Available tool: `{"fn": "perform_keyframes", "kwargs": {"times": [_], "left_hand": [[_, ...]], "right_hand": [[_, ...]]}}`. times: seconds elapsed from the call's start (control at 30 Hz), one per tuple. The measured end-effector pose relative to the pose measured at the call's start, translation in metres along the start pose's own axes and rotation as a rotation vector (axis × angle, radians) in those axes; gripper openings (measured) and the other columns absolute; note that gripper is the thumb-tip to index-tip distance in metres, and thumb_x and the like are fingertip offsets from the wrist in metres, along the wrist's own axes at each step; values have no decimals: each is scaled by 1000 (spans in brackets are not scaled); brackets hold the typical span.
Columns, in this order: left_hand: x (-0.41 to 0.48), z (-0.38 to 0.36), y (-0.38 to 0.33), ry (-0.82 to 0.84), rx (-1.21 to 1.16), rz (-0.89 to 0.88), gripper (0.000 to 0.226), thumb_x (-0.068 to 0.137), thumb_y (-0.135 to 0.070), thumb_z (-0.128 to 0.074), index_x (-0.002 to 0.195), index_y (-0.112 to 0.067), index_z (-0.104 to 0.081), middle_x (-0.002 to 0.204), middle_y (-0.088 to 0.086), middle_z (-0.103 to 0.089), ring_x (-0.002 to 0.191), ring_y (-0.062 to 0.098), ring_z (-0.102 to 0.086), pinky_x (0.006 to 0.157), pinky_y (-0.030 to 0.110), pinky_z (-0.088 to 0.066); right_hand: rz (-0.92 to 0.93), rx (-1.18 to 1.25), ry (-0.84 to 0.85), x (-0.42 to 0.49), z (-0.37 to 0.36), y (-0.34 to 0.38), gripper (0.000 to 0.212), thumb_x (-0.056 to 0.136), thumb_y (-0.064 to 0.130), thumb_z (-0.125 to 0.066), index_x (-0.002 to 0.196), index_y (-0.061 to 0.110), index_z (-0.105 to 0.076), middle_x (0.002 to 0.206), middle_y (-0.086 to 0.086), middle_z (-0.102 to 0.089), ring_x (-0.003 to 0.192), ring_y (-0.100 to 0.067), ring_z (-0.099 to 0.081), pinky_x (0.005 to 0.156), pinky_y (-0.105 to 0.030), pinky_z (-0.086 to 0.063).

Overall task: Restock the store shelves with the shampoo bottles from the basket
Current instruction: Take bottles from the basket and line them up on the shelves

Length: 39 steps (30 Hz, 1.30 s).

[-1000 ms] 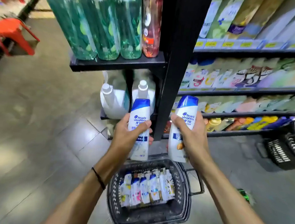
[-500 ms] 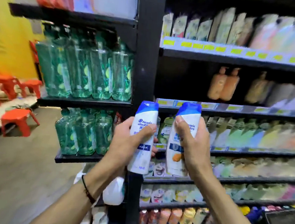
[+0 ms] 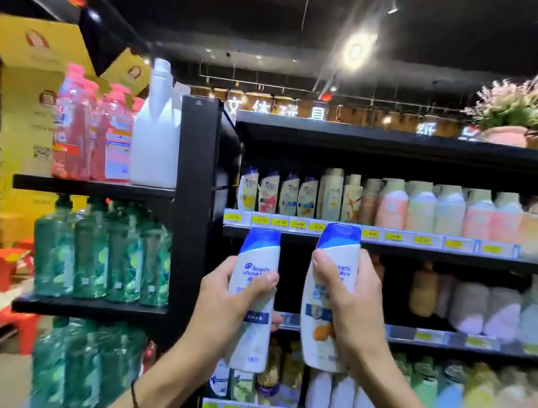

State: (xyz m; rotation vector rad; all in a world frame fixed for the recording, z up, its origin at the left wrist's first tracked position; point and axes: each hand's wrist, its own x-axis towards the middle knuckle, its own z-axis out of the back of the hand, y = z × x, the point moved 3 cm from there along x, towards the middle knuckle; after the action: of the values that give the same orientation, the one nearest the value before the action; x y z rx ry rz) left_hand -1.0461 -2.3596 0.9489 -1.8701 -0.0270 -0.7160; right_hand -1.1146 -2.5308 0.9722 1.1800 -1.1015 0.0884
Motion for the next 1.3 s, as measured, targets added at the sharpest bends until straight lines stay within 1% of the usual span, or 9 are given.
{"fn": "perform_keyframes", "kwargs": {"times": [0.1, 0.23, 0.3, 0.4, 0.5, 0.77, 0.9, 1.17, 1.3], "left_hand": [[13, -8, -19, -2, 48, -65, 35, 79, -36, -83, 99, -14, -65, 85, 21, -70, 63, 42, -72, 58, 47, -60], [31, -10, -42, -7, 49, -127, 34, 83, -34, -82, 102, -13, -65, 91, 26, -70, 68, 44, -74, 64, 59, -62], [41, -11, -47, -3, 52, -138, 33, 86, -32, -80, 105, -9, -63, 91, 27, -71, 69, 44, -74, 63, 56, -63], [58, -13, -49, 27, 33, -138, 34, 87, -31, -79, 108, -10, -63, 95, 25, -72, 70, 43, -75, 63, 52, -63], [73, -15, -47, 52, 41, -148, 34, 87, -32, -80, 109, -12, -64, 97, 21, -74, 71, 42, -75, 65, 50, -64], [137, -36, -36, -3, 83, -187, 34, 89, -24, -77, 113, -4, -63, 104, 22, -72, 74, 34, -73, 59, 36, -60], [192, -53, -29, -31, 175, -218, 30, 89, -31, -77, 104, -7, -65, 88, 4, -72, 74, 15, -68, 73, 41, -58], [291, -80, -5, -80, 218, -179, 35, 87, -34, -79, 107, -8, -64, 87, 8, -70, 73, 20, -69, 71, 48, -63], [332, -82, 11, -138, 304, -148, 36, 86, -32, -81, 105, -6, -64, 81, 4, -67, 51, 4, -62, 46, 22, -51]], "right_hand": [[49, -38, -28, 23, 9, 8, 49, 75, 74, -69, 85, 28, -55, 73, 9, -64, 62, -12, -58, 58, -41, -51], [35, -25, -54, 40, 9, 20, 56, 71, 78, -71, 84, 26, -54, 71, 9, -61, 60, -18, -61, 46, -44, -55], [32, -34, -57, 47, 7, 22, 51, 74, 70, -73, 86, 24, -55, 71, 9, -60, 61, -19, -60, 41, -44, -54], [59, -25, -40, 58, 2, 25, 48, 78, 65, -72, 92, 22, -57, 75, 6, -61, 67, -23, -61, 56, -50, -56], [74, 42, -27, 70, -2, 24, 49, 79, 64, -73, 96, 20, -58, 80, -1, -61, 68, -26, -61, 59, -44, -50], [134, 8, -41, 132, -9, 4, 48, 76, 65, -74, 89, 22, -56, 72, 11, -64, 62, -14, -66, 42, -32, -49], [185, -12, -59, 183, -3, -14, 50, 76, 65, -74, 88, 20, -55, 74, 16, -65, 60, -7, -65, 42, -30, -50], [181, 12, -48, 260, 11, -55, 47, 78, 62, -75, 88, 21, -53, 69, 12, -64, 54, -14, -65, 36, -30, -48], [184, 26, -26, 285, 19, -71, 49, 76, 66, -74, 88, 23, -52, 69, 13, -61, 55, -15, -64, 36, -32, -49]]}}
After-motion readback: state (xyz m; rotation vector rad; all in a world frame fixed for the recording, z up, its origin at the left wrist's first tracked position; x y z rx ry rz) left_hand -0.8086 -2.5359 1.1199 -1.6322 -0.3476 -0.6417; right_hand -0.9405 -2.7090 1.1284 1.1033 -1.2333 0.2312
